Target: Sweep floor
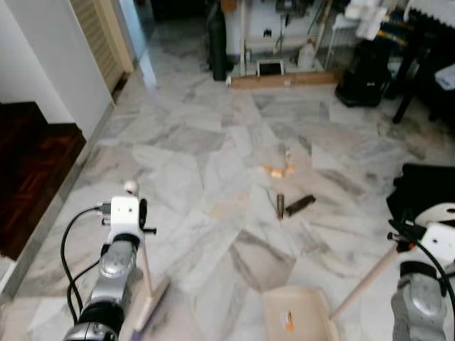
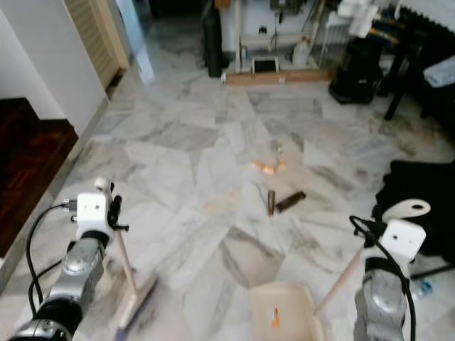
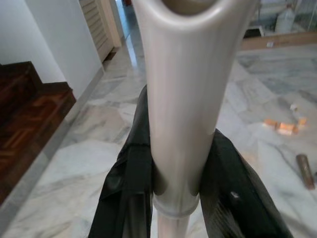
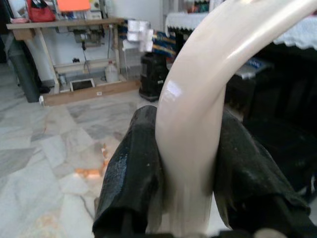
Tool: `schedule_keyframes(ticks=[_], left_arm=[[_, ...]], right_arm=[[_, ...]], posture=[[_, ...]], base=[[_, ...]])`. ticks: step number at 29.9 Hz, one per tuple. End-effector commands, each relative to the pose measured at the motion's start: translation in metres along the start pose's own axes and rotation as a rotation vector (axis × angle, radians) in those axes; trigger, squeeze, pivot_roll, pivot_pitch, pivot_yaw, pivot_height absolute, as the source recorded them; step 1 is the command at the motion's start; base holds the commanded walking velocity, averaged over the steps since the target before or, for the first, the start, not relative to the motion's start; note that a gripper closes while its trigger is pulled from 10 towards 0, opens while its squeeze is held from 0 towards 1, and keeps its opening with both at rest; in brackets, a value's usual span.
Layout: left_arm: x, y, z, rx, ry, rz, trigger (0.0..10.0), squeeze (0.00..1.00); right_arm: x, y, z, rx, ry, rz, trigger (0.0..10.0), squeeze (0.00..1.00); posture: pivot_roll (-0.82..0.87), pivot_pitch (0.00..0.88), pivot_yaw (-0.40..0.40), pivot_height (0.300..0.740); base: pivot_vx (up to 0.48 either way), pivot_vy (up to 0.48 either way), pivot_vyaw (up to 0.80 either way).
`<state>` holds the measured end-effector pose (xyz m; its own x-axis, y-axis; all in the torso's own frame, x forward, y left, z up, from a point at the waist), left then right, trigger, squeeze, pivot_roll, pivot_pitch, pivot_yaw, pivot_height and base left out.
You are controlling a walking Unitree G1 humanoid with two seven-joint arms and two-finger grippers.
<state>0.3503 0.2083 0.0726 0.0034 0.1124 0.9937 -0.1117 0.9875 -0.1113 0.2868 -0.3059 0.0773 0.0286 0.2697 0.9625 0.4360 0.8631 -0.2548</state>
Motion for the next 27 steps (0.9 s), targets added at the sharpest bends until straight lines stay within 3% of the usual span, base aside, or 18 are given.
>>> schedule_keyframes(ticks=[1,5,27], left_arm=[[0.0067,0.0078,-0.0012,0.006,-0.023,-0.032,10.0,0.0],[0.0065,0.0078,-0.0012,0.007,-0.023,-0.033,10.0,0.0],[0.0072,0.0078,-0.0018,0.013,-0.024,-0.028,10.0,0.0]], right_arm=[[0.0112,0.0012,-0.005,-0.004,-0.04,-0.019,10.0,0.0],[0.0117,0.0012,-0.005,-0.005,-0.045,-0.023,10.0,0.0],[0.0167,0.0014,-0.007,-0.003,-0.064,-0.015,10.0,0.0]], posture=[[-0.07,0.02,0.035,0.74],[-0.07,0.021,0.034,0.74],[-0.07,0.045,0.03,0.74]], base=[[0.289,0.0,-0.8],[0.292,0.0,-0.57],[0.292,0.0,0.0]])
Point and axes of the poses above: a point about 5 cm out from each wrist's last joint towards the gripper, its own z axis pointing back from the gripper into the wrist, its own x axis along the axis of the wrist's last joint, y = z × x, the point moved 3 cm from there along -z, pointing out of the wrist towards the gripper, and after that the axes turned 13 degrees about z, right-handed, at the moved point
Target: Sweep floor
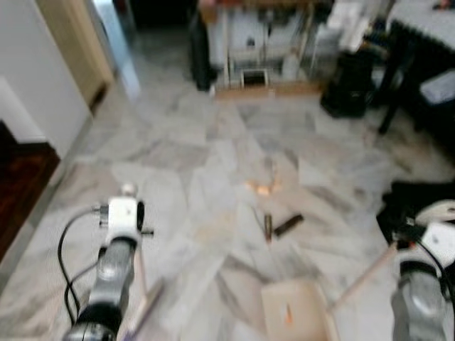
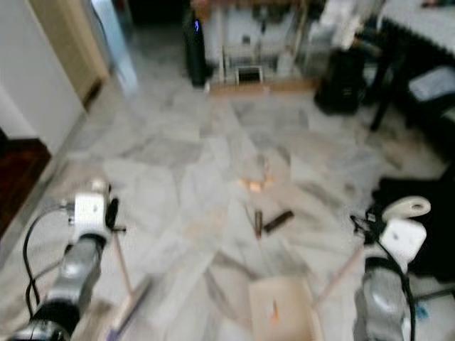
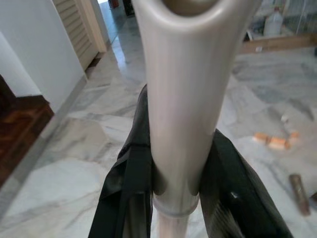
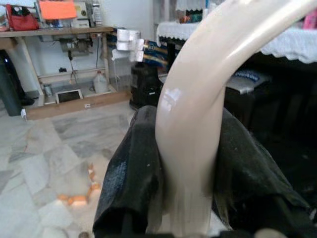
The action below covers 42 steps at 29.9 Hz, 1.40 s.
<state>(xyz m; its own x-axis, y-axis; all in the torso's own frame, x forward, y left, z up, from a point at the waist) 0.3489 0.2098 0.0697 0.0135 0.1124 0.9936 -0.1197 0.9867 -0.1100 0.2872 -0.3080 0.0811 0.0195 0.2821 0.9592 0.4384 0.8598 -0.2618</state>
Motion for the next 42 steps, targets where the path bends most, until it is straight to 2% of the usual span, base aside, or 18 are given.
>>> schedule_keyframes(ticks=[1,42], left_arm=[[0.01,0.0056,-0.003,0.005,-0.035,-0.027,10.0,0.0],[0.007,0.0066,0.0002,0.017,-0.029,-0.021,10.0,0.0]], right_arm=[[0.0138,0.0038,-0.0057,0.0,-0.052,-0.023,10.0,0.0],[0.0131,0.0024,-0.0062,-0.009,-0.042,-0.035,10.0,0.0]], posture=[[-0.07,0.045,0.03,0.74],[-0.07,0.069,0.028,0.74]], base=[[0.289,0.0,0.0],[0.292,0.0,-0.02]])
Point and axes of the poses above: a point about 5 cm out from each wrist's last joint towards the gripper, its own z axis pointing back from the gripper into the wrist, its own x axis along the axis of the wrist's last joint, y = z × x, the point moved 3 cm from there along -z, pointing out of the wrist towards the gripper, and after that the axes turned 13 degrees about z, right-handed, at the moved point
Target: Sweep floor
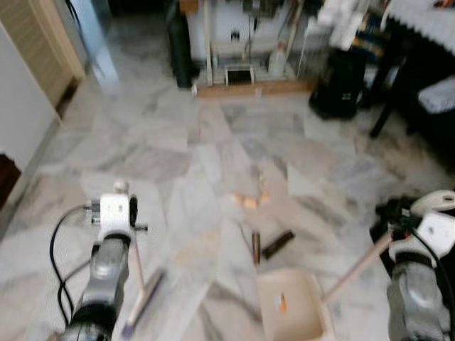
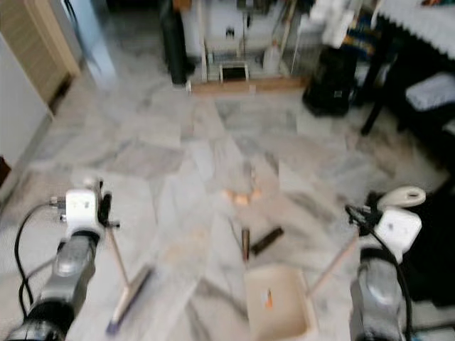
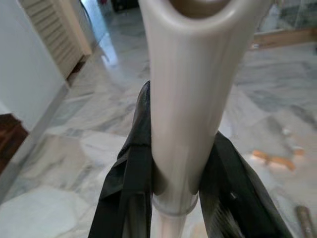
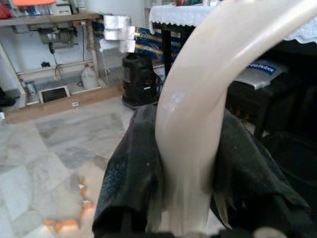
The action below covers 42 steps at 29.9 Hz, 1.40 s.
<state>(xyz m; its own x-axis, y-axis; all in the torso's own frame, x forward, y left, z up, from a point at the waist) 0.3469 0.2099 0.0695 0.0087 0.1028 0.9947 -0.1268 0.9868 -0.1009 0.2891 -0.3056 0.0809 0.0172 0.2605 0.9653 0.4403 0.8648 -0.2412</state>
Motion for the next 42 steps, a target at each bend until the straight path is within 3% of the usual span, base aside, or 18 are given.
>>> schedule_keyframes(ticks=[1,18,29,42], left_arm=[[0.0071,0.0063,-0.0019,0.01,-0.023,-0.012,10.0,0.0],[0.0068,0.0069,-0.0018,0.012,-0.022,-0.012,10.0,0.0],[0.0069,0.0063,-0.0017,0.011,-0.024,-0.013,10.0,0.0],[0.008,0.0054,-0.0015,0.011,-0.034,-0.007,10.0,0.0]], right_arm=[[0.0126,-0.0003,-0.0054,-0.007,-0.05,-0.014,10.0,0.0],[0.0135,-0.0006,-0.0059,-0.007,-0.052,-0.011,10.0,0.0],[0.0145,-0.0008,-0.006,-0.005,-0.058,-0.007,10.0,0.0],[0.0145,-0.0009,-0.0057,-0.006,-0.056,-0.01,10.0,0.0]], posture=[[-0.07,0.069,0.028,0.74],[-0.07,0.07,0.027,0.74],[-0.07,0.074,0.026,0.74],[-0.07,0.073,0.026,0.74]], base=[[0.292,0.0,-0.8],[0.292,0.0,-0.14],[0.286,0.0,-0.61],[0.0,0.0,0.0]])
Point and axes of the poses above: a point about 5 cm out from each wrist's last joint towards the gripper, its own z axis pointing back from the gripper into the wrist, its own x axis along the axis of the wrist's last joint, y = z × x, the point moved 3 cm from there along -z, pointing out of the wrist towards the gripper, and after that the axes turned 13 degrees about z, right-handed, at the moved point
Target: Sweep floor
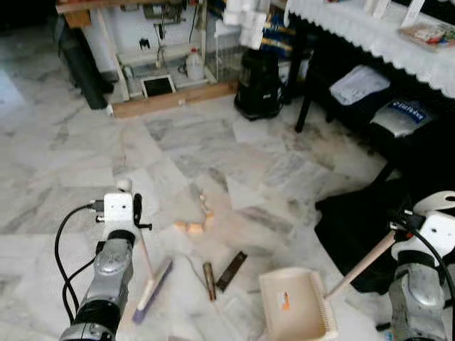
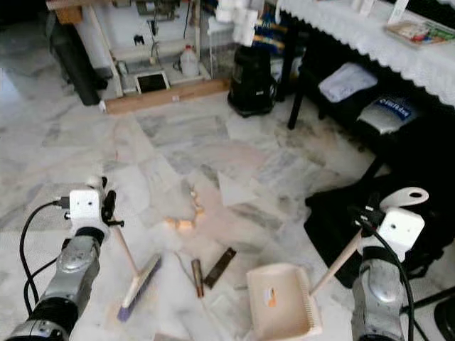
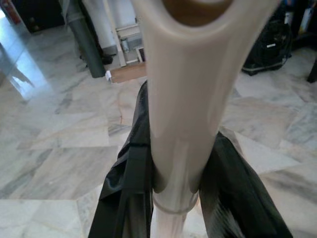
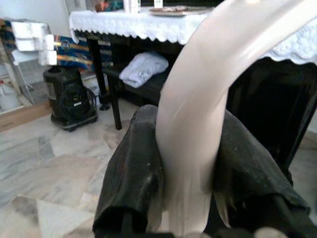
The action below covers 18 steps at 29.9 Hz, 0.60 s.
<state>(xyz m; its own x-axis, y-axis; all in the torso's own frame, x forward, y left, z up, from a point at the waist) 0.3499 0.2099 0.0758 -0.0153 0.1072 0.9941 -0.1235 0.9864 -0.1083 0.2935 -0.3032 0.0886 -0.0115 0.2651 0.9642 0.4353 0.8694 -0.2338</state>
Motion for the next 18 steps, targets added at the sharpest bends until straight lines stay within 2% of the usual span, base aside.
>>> schedule_keyframes(ticks=[1,8,18], left_arm=[[0.0018,0.0063,0.0014,0.014,-0.011,-0.014,10.0,0.0],[0.0007,0.0065,0.0012,0.013,-0.001,-0.034,10.0,0.0],[0.001,0.0059,0.0013,0.011,-0.004,-0.042,10.0,0.0]], right_arm=[[0.0064,-0.003,-0.0022,-0.011,-0.028,-0.001,10.0,0.0],[0.0065,-0.0014,-0.002,-0.003,-0.03,-0.001,10.0,0.0],[0.007,0.0015,-0.0011,0.009,-0.033,0.0,10.0,0.0]], posture=[[-0.07,0.073,0.026,0.74],[-0.07,0.075,0.025,0.74],[-0.07,0.067,0.024,0.74]], base=[[0.0,0.0,0.0],[0.0,0.0,0.0],[0.0,-0.404,0.0]])
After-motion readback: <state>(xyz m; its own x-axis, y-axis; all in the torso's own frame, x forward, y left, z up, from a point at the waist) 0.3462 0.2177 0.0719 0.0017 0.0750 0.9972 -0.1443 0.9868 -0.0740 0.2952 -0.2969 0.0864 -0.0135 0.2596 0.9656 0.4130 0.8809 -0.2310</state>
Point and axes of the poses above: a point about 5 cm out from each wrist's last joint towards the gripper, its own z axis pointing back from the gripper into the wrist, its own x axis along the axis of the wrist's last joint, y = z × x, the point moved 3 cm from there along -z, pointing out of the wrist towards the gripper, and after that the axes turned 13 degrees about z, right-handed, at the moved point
